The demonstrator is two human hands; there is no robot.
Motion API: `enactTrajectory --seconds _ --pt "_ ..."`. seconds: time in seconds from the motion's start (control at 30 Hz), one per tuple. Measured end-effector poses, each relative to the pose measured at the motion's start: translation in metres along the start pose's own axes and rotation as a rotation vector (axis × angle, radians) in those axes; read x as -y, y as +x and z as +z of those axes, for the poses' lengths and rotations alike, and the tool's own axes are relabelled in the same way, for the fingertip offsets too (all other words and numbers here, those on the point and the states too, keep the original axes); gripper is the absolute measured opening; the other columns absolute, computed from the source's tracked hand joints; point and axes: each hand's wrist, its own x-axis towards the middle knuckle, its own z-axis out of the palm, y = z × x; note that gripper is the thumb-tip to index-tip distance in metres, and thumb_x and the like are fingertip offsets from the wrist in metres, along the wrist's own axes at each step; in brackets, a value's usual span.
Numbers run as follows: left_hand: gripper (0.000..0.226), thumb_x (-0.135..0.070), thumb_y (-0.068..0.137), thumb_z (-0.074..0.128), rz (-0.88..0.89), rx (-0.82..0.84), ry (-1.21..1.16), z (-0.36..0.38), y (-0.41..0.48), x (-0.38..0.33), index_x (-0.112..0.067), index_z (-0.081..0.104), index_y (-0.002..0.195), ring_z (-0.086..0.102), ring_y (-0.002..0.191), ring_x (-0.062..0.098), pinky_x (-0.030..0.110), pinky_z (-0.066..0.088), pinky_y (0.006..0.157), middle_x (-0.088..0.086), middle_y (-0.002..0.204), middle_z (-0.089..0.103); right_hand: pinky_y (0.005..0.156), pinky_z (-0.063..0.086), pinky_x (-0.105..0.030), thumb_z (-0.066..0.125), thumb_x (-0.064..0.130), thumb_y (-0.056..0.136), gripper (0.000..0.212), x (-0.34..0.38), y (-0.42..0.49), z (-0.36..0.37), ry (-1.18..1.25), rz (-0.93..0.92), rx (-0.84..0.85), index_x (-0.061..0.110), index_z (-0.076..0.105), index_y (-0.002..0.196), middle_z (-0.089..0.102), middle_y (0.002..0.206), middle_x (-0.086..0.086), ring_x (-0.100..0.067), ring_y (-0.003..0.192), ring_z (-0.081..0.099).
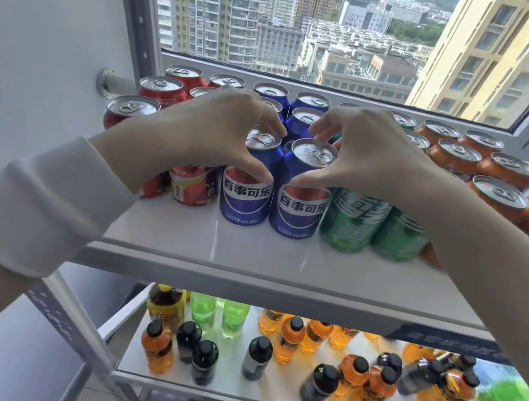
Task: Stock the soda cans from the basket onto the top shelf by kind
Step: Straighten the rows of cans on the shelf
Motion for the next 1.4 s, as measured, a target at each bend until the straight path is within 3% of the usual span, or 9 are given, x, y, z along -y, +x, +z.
enactTrajectory --seconds 0.4,0.53,0.63,0.73,0.93,1.07,1.13,1.23,1.4 --pt "0.066 -0.051 0.068 0.070 0.000 -0.006 -0.003 0.006 -0.010 -0.001 -0.027 0.052 0.127 0.046 0.110 0.009 0.023 0.035 0.088 -0.005 0.125 0.054 0.076 0.037 -0.025 0.078 0.047 0.062 0.075 0.004 0.000 -0.007 -0.075 -0.028 0.108 0.018 0.048 0.125 0.062 0.111 -0.002 -0.014 0.095 0.051" --pt "0.073 -0.056 0.074 0.058 -0.031 -0.024 -0.024 -0.008 -0.021 0.005 -0.025 0.040 0.138 0.042 0.126 0.012 0.025 0.032 0.100 -0.006 0.138 0.048 0.086 0.044 -0.030 0.070 0.046 0.071 0.067 0.017 0.014 -0.019 0.001 -0.032 0.105 0.016 0.048 0.126 0.059 0.115 -0.001 -0.017 0.103 0.055" --pt "0.056 -0.039 0.082 0.060 -0.126 -0.140 -0.101 -0.032 -0.038 0.034 -0.023 0.045 0.134 0.046 0.112 0.005 0.020 0.030 0.091 -0.006 0.134 0.051 0.080 0.041 -0.022 0.064 0.041 0.079 0.053 0.037 0.030 -0.021 0.097 -0.065 0.013 0.012 0.051 0.122 0.061 0.112 -0.001 -0.014 0.094 0.056" --pt "0.049 -0.036 0.082 0.062 -0.253 -0.186 -0.104 -0.044 -0.057 0.072 -0.023 0.051 0.128 0.049 0.109 0.014 0.025 0.033 0.087 0.001 0.132 0.052 0.078 0.039 -0.020 0.065 0.042 0.079 0.053 0.062 0.049 -0.005 0.101 -0.115 0.041 0.013 0.052 0.121 0.061 0.114 -0.001 -0.011 0.093 0.054" --pt "0.063 -0.047 0.072 0.071 -0.334 -0.122 -0.166 -0.028 -0.071 0.105 -0.022 0.052 0.127 0.052 0.115 0.015 0.033 0.038 0.101 0.003 0.128 0.055 0.081 0.031 -0.019 0.072 0.046 0.072 0.068 0.094 0.074 0.037 0.043 -0.176 0.120 0.013 0.050 0.128 0.056 0.127 -0.003 -0.017 0.113 0.050" --pt "0.057 -0.040 0.069 0.073 -0.331 -0.175 -0.276 -0.022 -0.074 0.109 -0.024 0.057 0.121 0.055 0.086 -0.006 0.006 0.041 0.072 -0.009 0.101 0.060 0.086 0.035 -0.023 0.075 0.044 0.069 0.068 0.098 0.081 0.047 0.036 -0.145 0.107 0.014 0.051 0.125 0.058 0.122 -0.003 -0.017 0.113 0.051" --pt "0.056 -0.043 0.066 0.074 -0.334 -0.215 -0.303 -0.023 -0.074 0.111 -0.025 0.061 0.118 0.055 0.081 -0.011 0.005 0.041 0.066 -0.016 0.091 0.060 0.079 0.035 -0.019 0.076 0.042 0.068 0.064 0.098 0.083 0.046 0.049 -0.124 0.091 0.015 0.055 0.122 0.061 0.118 -0.001 -0.012 0.104 0.052" --pt "0.060 -0.048 0.060 0.074 -0.329 -0.214 -0.328 -0.027 -0.076 0.109 -0.026 0.063 0.115 0.057 0.085 -0.005 0.012 0.046 0.073 -0.028 0.087 0.055 0.066 0.036 -0.014 0.078 0.038 0.067 0.059 0.097 0.082 0.042 0.083 -0.110 0.087 0.016 0.058 0.118 0.062 0.112 0.002 -0.007 0.092 0.051" --pt "0.057 -0.045 0.061 0.076 -0.307 -0.217 -0.329 -0.027 -0.080 0.103 -0.028 0.064 0.114 0.057 0.086 -0.005 0.013 0.046 0.077 -0.032 0.085 0.051 0.063 0.035 -0.012 0.077 0.041 0.066 0.058 0.098 0.075 0.038 0.047 -0.131 0.097 0.016 0.059 0.115 0.063 0.110 0.003 -0.007 0.090 0.051"
